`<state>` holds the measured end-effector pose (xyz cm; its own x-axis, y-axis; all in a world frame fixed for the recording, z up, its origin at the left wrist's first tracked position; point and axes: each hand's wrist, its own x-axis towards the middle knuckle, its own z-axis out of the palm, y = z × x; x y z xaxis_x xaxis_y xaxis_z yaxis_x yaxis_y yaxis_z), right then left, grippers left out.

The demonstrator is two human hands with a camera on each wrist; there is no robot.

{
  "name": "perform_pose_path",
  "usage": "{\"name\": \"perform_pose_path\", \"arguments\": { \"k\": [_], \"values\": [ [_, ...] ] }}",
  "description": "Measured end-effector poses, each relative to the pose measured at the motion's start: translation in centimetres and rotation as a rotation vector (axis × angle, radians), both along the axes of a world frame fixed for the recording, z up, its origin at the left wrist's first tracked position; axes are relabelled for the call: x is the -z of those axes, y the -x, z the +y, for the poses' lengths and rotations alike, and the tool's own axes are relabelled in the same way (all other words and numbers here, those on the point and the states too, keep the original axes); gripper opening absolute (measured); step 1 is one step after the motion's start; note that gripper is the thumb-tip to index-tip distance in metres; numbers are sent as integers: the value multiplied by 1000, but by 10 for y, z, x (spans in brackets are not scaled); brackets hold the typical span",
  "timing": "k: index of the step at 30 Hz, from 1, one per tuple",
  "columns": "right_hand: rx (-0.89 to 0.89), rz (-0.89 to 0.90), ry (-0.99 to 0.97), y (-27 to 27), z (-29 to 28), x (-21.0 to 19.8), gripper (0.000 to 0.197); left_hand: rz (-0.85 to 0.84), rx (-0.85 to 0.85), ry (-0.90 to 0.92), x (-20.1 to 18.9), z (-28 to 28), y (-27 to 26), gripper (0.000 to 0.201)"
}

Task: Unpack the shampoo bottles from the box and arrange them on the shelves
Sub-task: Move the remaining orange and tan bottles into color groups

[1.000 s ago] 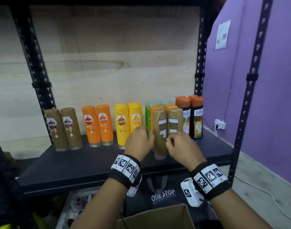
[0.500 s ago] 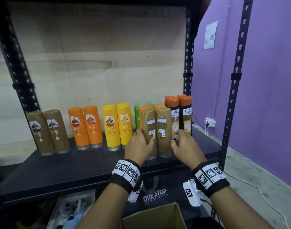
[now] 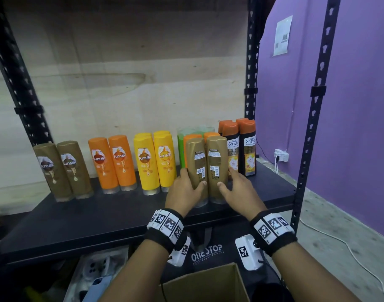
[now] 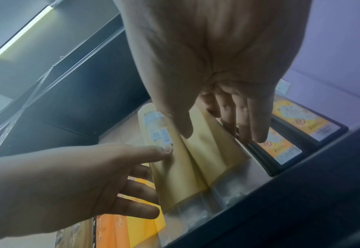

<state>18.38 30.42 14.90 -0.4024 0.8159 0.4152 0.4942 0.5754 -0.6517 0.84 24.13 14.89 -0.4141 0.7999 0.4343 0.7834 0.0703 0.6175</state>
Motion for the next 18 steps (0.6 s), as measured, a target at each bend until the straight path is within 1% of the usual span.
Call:
{"name": "perform_pose_path", "arguments": {
  "k": [5,9,13,18],
  "values": [
    [-9,126,35,7,2,7,53,-58,10,12,0,2,2,46],
    [30,111,36,10,7,14,53,-77,-8,5,1,3,2,45],
    [11,154,57,11,8,17,53,-112,-12,-21,3,3,0,43],
    [37,141,22,20,2,20,45,-156,-9,-83,6,0,-4,39]
  ]
}}
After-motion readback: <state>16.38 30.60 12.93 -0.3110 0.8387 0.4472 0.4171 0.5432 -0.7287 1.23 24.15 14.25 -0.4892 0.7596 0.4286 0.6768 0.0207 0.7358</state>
